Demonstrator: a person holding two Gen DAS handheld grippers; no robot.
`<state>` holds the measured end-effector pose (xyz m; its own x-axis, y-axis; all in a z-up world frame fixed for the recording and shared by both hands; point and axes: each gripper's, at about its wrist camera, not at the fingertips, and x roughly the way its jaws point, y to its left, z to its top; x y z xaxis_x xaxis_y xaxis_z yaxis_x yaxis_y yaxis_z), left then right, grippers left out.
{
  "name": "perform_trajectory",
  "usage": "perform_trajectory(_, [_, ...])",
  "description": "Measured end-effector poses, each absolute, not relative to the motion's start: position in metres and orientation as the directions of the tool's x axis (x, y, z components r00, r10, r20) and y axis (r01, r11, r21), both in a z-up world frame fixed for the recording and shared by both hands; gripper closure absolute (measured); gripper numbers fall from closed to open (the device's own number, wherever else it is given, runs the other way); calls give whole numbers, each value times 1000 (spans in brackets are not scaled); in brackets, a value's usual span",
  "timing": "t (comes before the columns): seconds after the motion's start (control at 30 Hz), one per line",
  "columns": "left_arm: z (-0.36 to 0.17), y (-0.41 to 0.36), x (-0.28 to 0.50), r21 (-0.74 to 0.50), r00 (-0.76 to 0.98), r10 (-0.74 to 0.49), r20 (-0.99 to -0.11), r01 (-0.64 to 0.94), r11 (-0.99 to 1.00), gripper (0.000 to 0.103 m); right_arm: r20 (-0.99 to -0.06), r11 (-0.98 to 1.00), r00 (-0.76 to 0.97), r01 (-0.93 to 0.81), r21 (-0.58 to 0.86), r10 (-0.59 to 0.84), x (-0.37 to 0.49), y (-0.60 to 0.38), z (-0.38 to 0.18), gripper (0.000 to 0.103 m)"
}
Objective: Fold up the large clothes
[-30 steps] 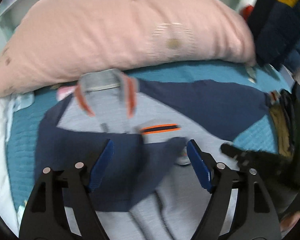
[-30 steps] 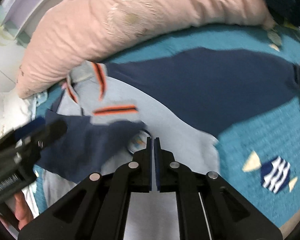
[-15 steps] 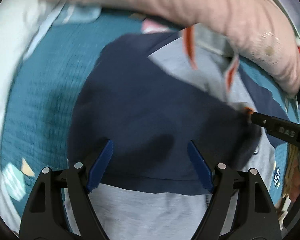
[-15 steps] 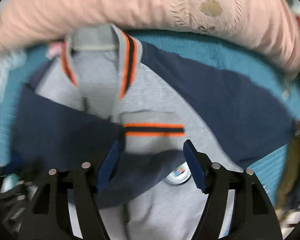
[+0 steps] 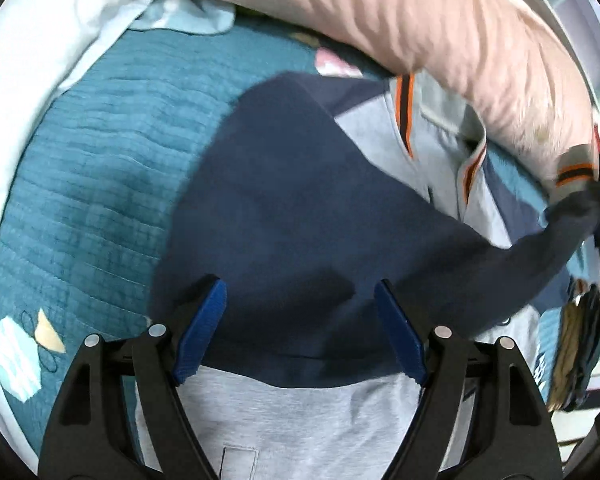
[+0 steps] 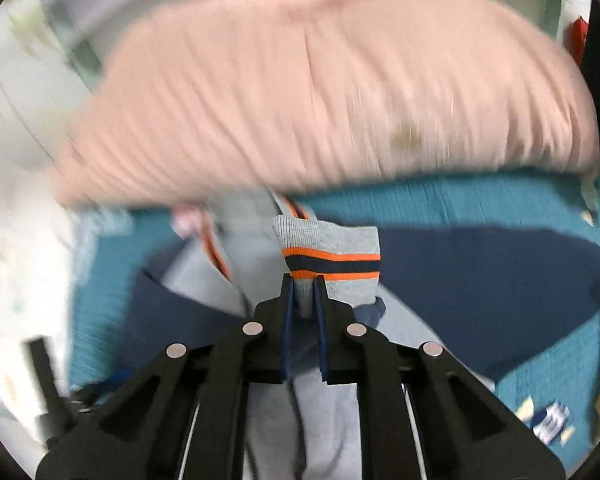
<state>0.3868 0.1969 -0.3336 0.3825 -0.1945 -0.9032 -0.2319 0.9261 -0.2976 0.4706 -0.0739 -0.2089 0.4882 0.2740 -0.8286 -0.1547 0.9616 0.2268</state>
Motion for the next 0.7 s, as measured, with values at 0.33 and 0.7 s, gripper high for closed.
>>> perform_trajectory(0.33, [-333, 200, 384, -299, 375, -198, -905, -232, 926, 25, -906, 949, 351, 114, 293, 237, 446, -178, -317, 95])
perform_trajectory(0.7, [-336, 190, 385, -261, 354, -172, -919, -223, 939, 25, -949, 963, 310, 269, 26, -61, 426, -185, -294, 65])
